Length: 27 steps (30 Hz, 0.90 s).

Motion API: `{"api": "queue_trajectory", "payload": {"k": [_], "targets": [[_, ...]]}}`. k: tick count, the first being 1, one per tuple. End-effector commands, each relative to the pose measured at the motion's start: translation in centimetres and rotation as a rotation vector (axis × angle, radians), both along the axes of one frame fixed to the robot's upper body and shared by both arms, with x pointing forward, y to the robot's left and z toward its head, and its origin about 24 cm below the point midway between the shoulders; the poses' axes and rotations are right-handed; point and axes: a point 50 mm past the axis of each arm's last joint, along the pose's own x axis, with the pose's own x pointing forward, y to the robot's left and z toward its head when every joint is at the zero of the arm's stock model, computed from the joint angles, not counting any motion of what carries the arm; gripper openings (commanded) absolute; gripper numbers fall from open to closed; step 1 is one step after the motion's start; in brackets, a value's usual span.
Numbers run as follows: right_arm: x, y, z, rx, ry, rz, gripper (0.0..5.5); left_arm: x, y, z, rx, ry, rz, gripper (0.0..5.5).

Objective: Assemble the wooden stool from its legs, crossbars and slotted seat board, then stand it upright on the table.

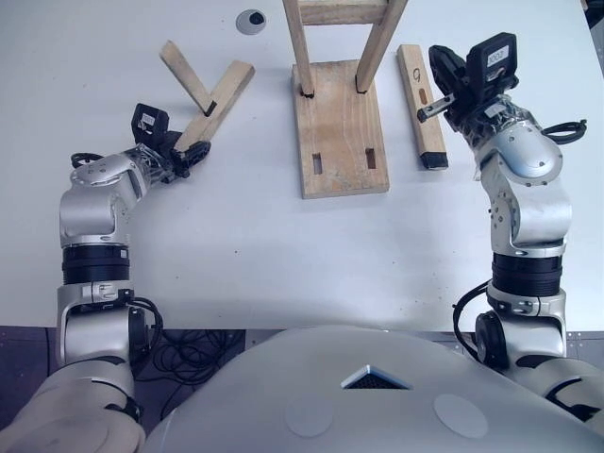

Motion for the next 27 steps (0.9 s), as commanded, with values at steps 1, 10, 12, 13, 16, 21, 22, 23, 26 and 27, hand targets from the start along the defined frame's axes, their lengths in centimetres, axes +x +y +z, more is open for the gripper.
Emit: {"api": "queue_trajectory", "payload": {"k": [1, 10, 12, 13, 16, 21, 22, 23, 26, 27], "targets": [[0.1, -0.1, 0.1, -0.016, 0.002, -0.01, 0.0, -0.9, 0.5, -0.8, 0.004, 0.065, -0.008, 2.21], [2.1, -2.3, 3.6, 0.316, -0.008, 0.009, 0.53, 2.2, 1.4, 7.1, -0.24, -0.376, -0.037, 2.01], [2.8, -2.7, 6.2, 0.459, -0.021, 0.126, 0.8, 2.8, 1.1, 11.3, -0.363, -0.512, -0.11, 2.01], [2.8, -2.5, 7.7, 0.519, -0.019, 0.25, 1.02, 2.8, 0.7, 13.5, -0.421, -0.565, -0.168, 2.01], [2.3, -1.7, 10.6, 0.605, 0.019, 0.55, 1.52, 2.5, -0.8, 17.6, -0.527, -0.63, -0.344, 2.01], [3.0, -0.4, 13.6, 0.742, 0.048, 0.765, 2.29, 1.6, -5.6, 21.4, -0.805, -0.621, -0.634, 2.01], [3.2, 0.1, 13.6, 0.746, 0.062, 0.78, 2.48, 1.5, -6.7, 21.1, -0.841, -0.602, -0.667, 2.01], [3.3, 0.4, 13.6, 0.744, 0.075, 0.788, 2.67, 1.5, -7.5, 20.9, -0.869, -0.586, -0.687, 2.01], [3.2, 1.4, 13.7, 0.803, 0.13, 0.862, 3.21, 1.2, -9.6, 19.3, -0.948, -0.525, -0.726, 2.01], [2.9, 1.6, 14.0, 0.855, 0.165, 0.922, 3.4, 1.1, -10.1, 18.8, -0.967, -0.511, -0.727, 2.01]]}}
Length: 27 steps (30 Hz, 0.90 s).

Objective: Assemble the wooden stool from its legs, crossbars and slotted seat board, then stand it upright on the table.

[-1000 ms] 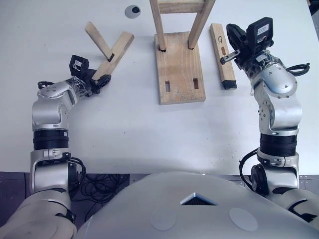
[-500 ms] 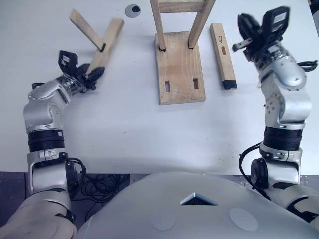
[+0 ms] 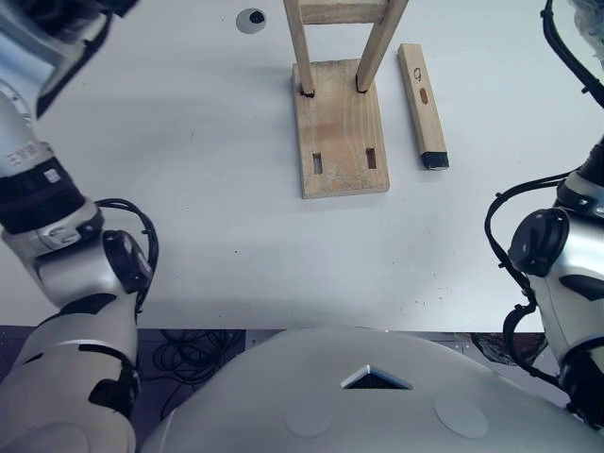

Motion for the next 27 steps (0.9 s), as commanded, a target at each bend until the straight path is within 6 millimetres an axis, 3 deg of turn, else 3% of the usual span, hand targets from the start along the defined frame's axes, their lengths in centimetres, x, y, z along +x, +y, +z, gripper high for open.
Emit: {"api": "queue_trajectory", "payload": {"k": [1, 5, 13, 17, 23, 27], "targets": [[-0.7, 1.1, 1.3, 0.112, 0.054, 0.205, 3.59, -0.5, -1.6, -1.4, -0.029, 0.041, -0.049, 2.01], [-1.3, 0.7, 2.3, 0.199, 0.081, 0.321, 3.8, -1.2, -3.1, -2.5, -0.039, 0.079, -0.119, 2.01], [-0.4, 1.3, 2.2, 0.157, 0.125, 0.284, 3.8, -1.8, -4.6, -5.7, -0.012, 0.173, -0.147, 2.01], [0.2, 1.1, 2.2, 0.147, 0.142, 0.248, 3.14, -2.2, -4.7, -7.0, 0.043, 0.189, -0.159, 2.01], [-0.3, 1.0, 2.4, 0.137, 0.135, 0.305, 2.21, -1.9, -4.5, -7.5, 0.036, 0.202, -0.148, 2.01], [-0.8, 1.0, 2.3, 0.133, 0.131, 0.328, 2.15, -1.5, -4.3, -7.8, 0.048, 0.202, -0.109, 2.01]]}}
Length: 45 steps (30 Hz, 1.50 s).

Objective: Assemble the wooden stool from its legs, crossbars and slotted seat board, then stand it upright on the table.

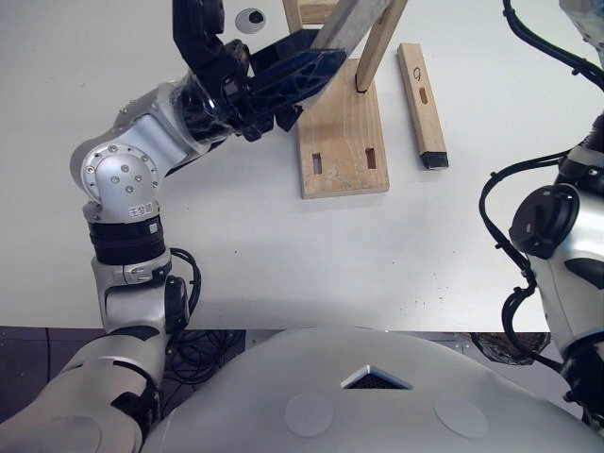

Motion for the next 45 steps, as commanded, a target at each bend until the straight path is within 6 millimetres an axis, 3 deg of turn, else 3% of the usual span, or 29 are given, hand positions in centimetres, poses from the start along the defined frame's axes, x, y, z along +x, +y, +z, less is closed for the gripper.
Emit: {"api": "queue_trajectory", "payload": {"k": [1, 2, 6, 9, 13, 16, 21, 26, 33, 45], "targets": [[-0.8, 0.1, 0.6, -0.002, -0.036, 0.049, 2.15, 0.9, 0.5, -0.6, 0.045, 0.002, 0.095, 2.01], [-0.7, 0.0, 0.6, -0.003, -0.04, 0.035, 2.15, 0.9, 0.5, -0.7, 0.047, -0.004, 0.095, 2.37], [-0.4, -0.9, 0.1, -0.038, -0.06, -0.044, 2.15, 0.4, 0.7, -0.6, 0.039, -0.007, 0.067, 2.96], [0.1, -2.8, -0.6, -0.075, -0.064, -0.126, 2.12, -0.6, 1.5, 0.1, 0.029, -0.012, 0.024, 3.32], [0.3, -5.2, -1.1, -0.132, -0.101, -0.201, 2.1, -0.4, 3.4, 1.2, 0.014, -0.04, 0.095, 3.34], [0.0, -5.7, -2.7, -0.243, -0.171, -0.211, 2.1, -0.3, 4.1, 0.9, 0.043, -0.031, 0.125, 3.34], [0.0, -6.1, -6.9, -0.405, -0.267, -0.222, 2.1, -0.2, 3.6, 0.1, 0.07, -0.008, 0.115, 3.34], [0.3, -6.6, -9.2, -0.467, -0.254, -0.215, 2.1, 0.0, 3.3, -0.1, 0.083, 0.0, 0.104, 3.34], [-0.1, -6.4, -9.5, -0.466, -0.245, -0.154, 2.1, 0.0, 3.1, -0.3, 0.08, 0.006, 0.11, 3.34], [-1.0, -6.2, -7.2, -0.551, -0.329, -0.069, 2.06, -0.1, 3.0, -0.8, 0.081, 0.013, 0.126, 3.34]]}}
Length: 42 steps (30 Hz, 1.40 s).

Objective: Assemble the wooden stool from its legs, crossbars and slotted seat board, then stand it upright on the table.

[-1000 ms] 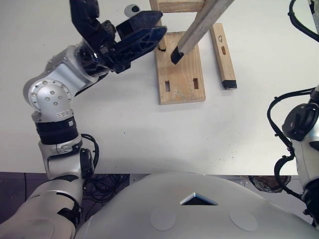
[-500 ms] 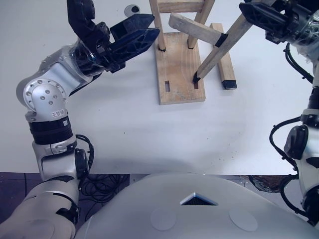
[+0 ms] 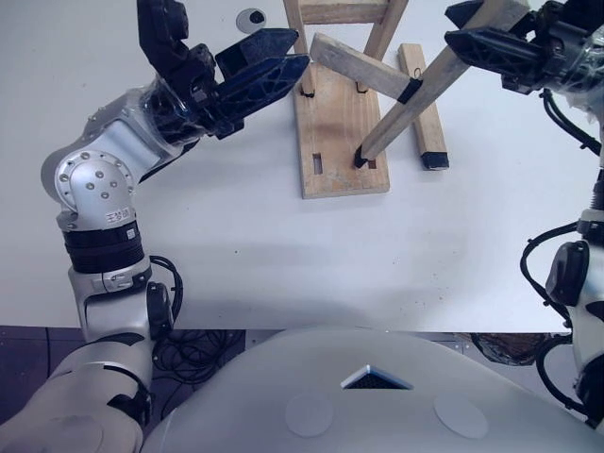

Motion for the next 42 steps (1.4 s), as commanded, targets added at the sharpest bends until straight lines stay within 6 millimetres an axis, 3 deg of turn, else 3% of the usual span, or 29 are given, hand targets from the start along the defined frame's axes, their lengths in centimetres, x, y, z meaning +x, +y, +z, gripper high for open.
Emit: {"api": "queue_trajectory", "payload": {"k": [1, 25, 31, 38, 42], "targets": [[-0.2, -0.6, 1.1, -0.076, -0.024, 0.008, 2.06, 0.0, 0.2, -0.3, 0.016, 0.003, 0.025, 3.34], [1.0, -0.1, 0.5, -0.266, -0.039, 0.109, 2.06, 0.0, -0.1, -0.7, -0.001, 0.026, 0.048, 3.34], [0.7, 0.1, -1.1, -0.417, -0.058, 0.2, 2.06, 0.4, 0.7, -0.2, -0.03, 0.026, 0.099, 3.34], [1.7, 0.6, -0.9, -0.468, -0.085, 0.224, 2.06, 0.5, 0.6, -0.1, -0.045, 0.026, 0.113, 3.34], [0.5, 0.6, -2.3, -0.512, -0.069, 0.275, 2.06, 0.6, 0.7, 0.0, -0.059, 0.022, 0.135, 3.34]]}}
